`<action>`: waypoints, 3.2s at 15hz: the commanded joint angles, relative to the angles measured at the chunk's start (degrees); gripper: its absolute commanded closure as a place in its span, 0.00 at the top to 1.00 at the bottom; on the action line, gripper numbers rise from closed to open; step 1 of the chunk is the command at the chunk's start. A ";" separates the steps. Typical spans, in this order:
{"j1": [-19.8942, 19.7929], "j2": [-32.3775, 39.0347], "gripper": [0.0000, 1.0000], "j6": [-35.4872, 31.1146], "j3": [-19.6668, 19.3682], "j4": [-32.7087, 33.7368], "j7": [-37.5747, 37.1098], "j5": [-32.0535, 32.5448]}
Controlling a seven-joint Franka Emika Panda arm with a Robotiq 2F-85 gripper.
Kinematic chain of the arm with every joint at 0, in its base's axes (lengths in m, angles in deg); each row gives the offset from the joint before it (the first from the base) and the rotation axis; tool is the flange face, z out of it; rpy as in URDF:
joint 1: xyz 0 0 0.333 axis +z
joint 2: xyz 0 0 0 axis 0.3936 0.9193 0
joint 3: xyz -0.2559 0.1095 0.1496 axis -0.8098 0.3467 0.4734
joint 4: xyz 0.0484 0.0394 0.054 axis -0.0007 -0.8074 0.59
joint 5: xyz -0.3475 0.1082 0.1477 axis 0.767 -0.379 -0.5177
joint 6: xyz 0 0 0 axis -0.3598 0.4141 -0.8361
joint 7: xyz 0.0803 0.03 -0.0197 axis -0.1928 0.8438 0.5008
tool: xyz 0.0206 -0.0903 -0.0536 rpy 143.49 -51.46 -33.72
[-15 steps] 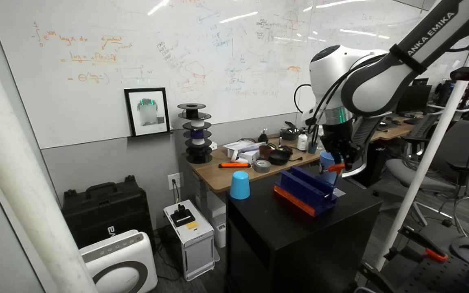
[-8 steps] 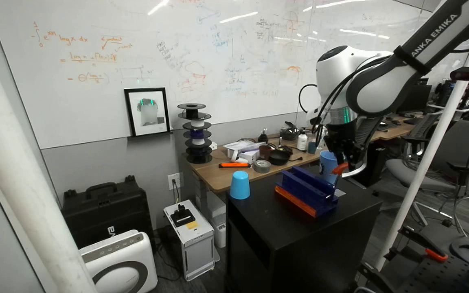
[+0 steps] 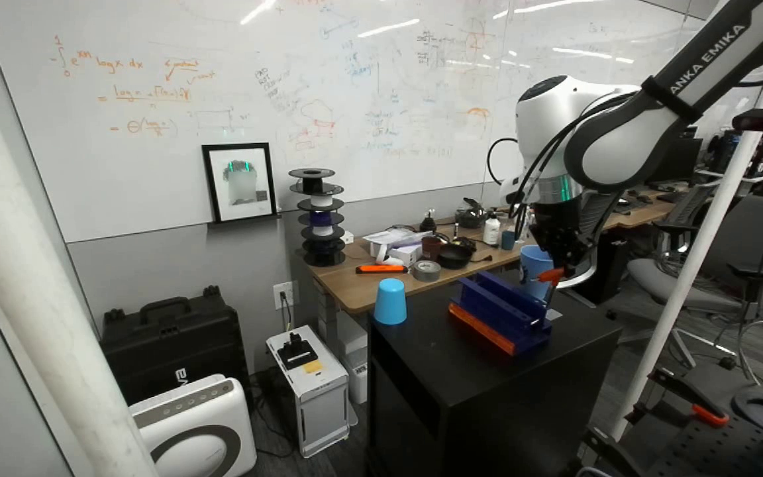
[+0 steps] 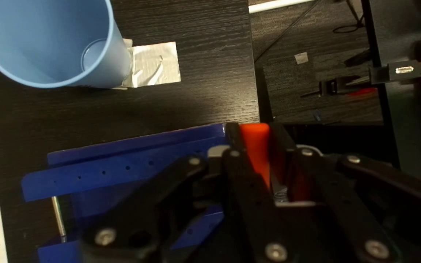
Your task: Pick up the orange object tool and put it in the cup
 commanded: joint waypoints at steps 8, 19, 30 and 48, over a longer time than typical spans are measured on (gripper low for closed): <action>0.16 -8.69 0.08 1.94 -0.24 -1.60 2.24 -6.50; -1.03 -23.87 0.08 13.03 -2.16 6.42 -3.83 -12.26; -5.41 -3.68 0.09 11.82 -6.56 19.79 -12.01 -9.92; -5.23 -9.60 0.99 27.57 -5.56 20.34 -20.14 -29.17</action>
